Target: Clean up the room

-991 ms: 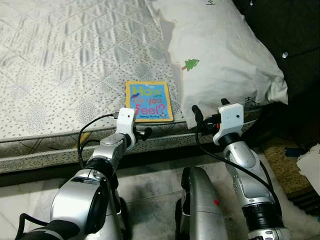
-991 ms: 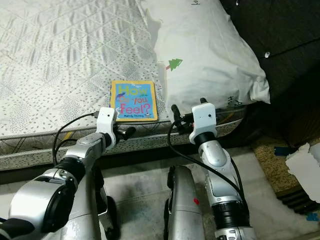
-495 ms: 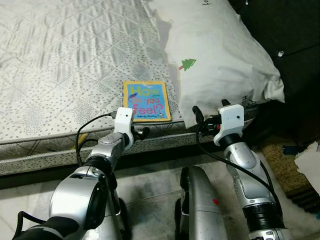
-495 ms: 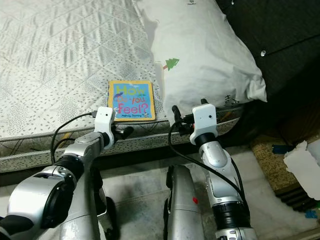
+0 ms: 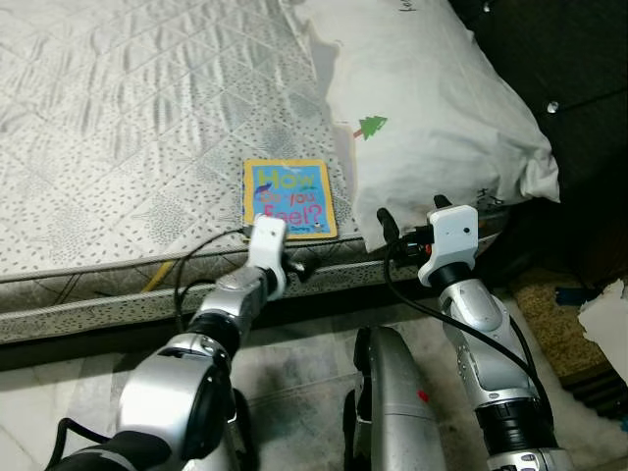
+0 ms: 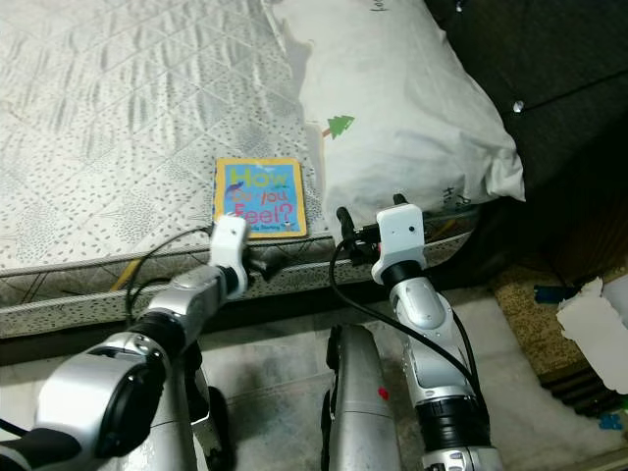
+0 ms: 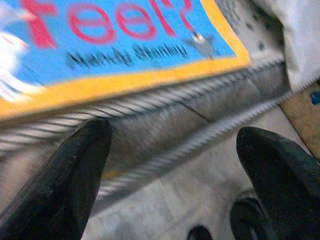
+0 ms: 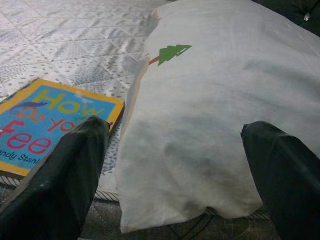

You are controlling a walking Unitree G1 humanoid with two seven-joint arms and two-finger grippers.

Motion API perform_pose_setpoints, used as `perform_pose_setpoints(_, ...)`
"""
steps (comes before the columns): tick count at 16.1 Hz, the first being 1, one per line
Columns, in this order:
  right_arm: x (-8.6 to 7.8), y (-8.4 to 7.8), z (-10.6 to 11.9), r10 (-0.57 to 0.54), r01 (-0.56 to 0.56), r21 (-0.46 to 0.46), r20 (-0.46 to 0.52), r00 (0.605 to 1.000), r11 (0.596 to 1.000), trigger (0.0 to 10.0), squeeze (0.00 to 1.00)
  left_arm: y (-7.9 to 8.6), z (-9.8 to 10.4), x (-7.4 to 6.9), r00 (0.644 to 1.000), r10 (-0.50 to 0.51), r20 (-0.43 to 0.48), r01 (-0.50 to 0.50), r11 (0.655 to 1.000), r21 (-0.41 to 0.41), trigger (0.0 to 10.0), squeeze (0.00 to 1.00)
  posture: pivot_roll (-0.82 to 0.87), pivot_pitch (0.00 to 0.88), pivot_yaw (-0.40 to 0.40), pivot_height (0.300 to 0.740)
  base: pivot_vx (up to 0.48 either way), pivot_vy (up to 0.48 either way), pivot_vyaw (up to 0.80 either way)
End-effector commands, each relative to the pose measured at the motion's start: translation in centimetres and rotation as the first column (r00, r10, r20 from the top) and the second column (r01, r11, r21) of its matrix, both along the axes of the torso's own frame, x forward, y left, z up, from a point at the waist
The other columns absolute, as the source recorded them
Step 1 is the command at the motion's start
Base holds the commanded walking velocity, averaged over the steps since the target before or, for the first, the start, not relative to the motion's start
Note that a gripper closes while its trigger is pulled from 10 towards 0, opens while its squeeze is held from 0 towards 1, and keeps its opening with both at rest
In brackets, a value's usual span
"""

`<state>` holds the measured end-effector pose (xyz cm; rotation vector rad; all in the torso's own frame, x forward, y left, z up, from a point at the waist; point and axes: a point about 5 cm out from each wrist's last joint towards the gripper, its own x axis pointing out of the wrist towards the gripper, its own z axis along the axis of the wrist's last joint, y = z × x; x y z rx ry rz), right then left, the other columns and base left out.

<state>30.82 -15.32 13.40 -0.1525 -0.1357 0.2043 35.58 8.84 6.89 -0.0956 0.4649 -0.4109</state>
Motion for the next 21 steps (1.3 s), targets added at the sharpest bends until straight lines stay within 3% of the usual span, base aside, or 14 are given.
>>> perform_pose_setpoints(1,-0.3,-0.4,-0.4,-0.022,0.022,-0.001,-0.011,1.0,1.0,10.0,0.0,0.5,0.5,0.4,0.999,0.03,0.022,-0.03,1.0,0.006,10.0,0.0,-0.13,0.205,-0.033,0.553,0.0,0.0,0.0)
perform_pose_setpoints(7,-0.6,-0.9,-0.4,-0.037,0.036,-0.008,-0.013,0.999,0.999,10.0,0.0,1.8,1.3,1.2,0.998,0.058,0.038,-0.061,0.996,0.068,10.0,0.0,-0.15,0.209,-0.032,0.553,0.0,0.0,0.0)
perform_pose_setpoints(11,-0.6,-0.9,-0.4,-0.035,0.035,-0.008,-0.014,0.999,0.999,10.0,0.0,1.1,2.1,1.5,0.995,0.061,0.073,-0.063,0.998,0.025,10.0,0.0,-0.15,0.21,-0.034,0.553,0.0,0.0,0.0)
perform_pose_setpoints(13,-0.5,-0.6,-0.4,-0.031,0.031,-0.003,-0.013,0.999,1.0,10.0,0.0,0.8,3.7,2.2,0.982,0.087,0.168,-0.088,0.996,0.001,10.0,0.0,-0.13,0.207,-0.032,0.553,0.0,0.0,0.0)
perform_pose_setpoints(14,-0.5,-0.6,-0.4,-0.031,0.031,-0.003,-0.013,0.999,1.0,10.0,0.0,0.8,3.7,2.2,0.982,0.087,0.168,-0.088,0.996,0.001,10.0,0.0,-0.13,0.207,-0.032,0.553,0.0,0.0,0.0)
perform_pose_setpoints(16,-0.5,-0.6,-0.5,-0.033,0.033,0.0,-0.014,0.999,0.999,10.0,0.0,1.8,4.3,2.5,0.958,0.182,0.22,-0.183,0.983,-0.02,10.0,0.0,-0.11,0.204,-0.026,0.553,0.0,0.0,0.0)
perform_pose_setpoints(18,-0.5,-0.5,-0.7,-0.033,0.033,0.006,-0.019,0.999,0.999,10.0,0.0,4.6,3.8,2.0,0.894,0.368,0.255,-0.365,0.929,-0.061,10.0,0.0,-0.11,0.206,-0.025,0.553,0.0,0.0,0.0)
perform_pose_setpoints(21,-0.6,-0.7,-0.8,-0.034,0.034,0.003,-0.022,0.999,0.999,10.0,0.0,5.4,2.5,1.3,0.878,0.43,0.21,-0.425,0.903,-0.071,10.0,0.0,-0.11,0.207,-0.027,0.553,0.0,0.0,0.0)
